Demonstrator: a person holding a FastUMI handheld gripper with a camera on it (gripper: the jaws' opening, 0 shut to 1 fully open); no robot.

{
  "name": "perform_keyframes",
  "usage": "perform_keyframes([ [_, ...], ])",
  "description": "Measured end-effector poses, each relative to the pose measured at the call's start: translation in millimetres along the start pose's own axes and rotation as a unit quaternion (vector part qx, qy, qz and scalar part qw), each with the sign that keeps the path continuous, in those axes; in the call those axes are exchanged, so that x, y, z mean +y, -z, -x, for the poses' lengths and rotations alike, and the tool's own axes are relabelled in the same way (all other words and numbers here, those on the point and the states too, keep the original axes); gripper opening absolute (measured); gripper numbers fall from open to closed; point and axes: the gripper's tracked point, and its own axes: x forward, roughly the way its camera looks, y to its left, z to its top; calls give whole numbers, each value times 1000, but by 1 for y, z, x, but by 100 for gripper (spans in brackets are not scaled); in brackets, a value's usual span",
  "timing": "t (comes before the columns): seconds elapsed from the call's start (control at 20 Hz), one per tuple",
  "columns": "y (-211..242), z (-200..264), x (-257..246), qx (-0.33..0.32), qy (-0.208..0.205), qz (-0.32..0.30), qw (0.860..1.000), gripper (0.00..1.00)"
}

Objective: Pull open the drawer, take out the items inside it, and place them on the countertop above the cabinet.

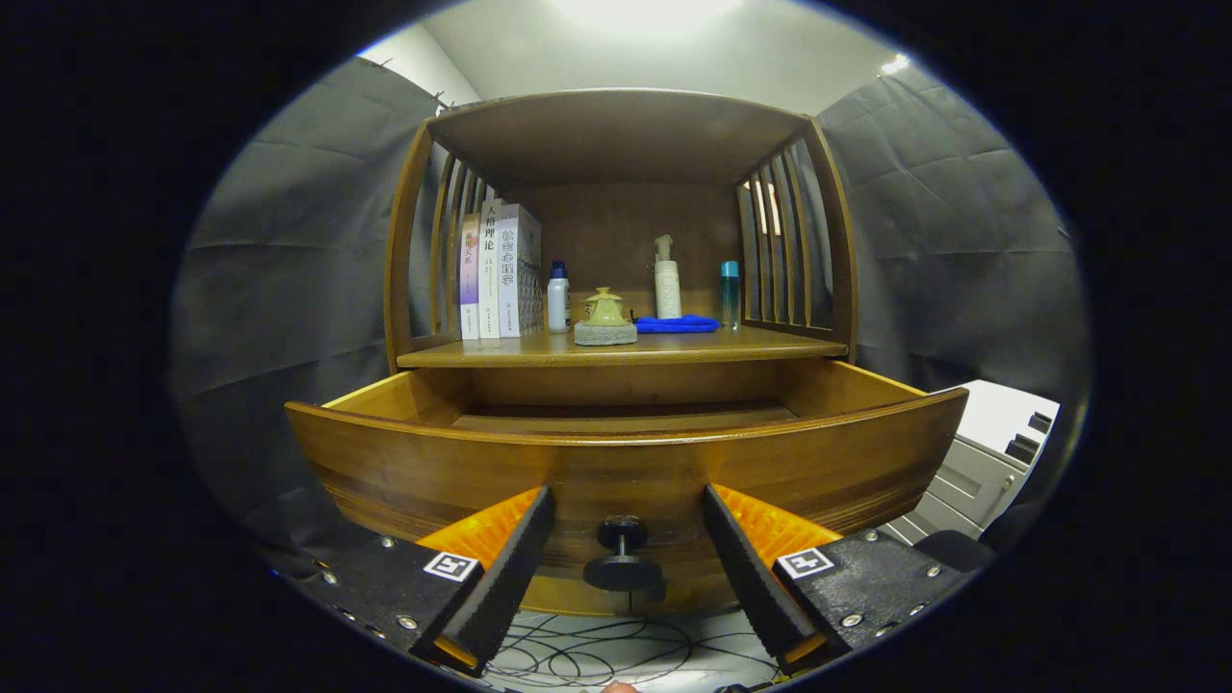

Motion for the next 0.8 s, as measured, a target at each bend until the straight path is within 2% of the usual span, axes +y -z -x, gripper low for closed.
perform_keyframes([
  [0.35, -5, -6, -2, 10, -7, -3, 1000, 96],
  [0.8, -9, -46, -1, 10, -12, -9, 1000, 96],
])
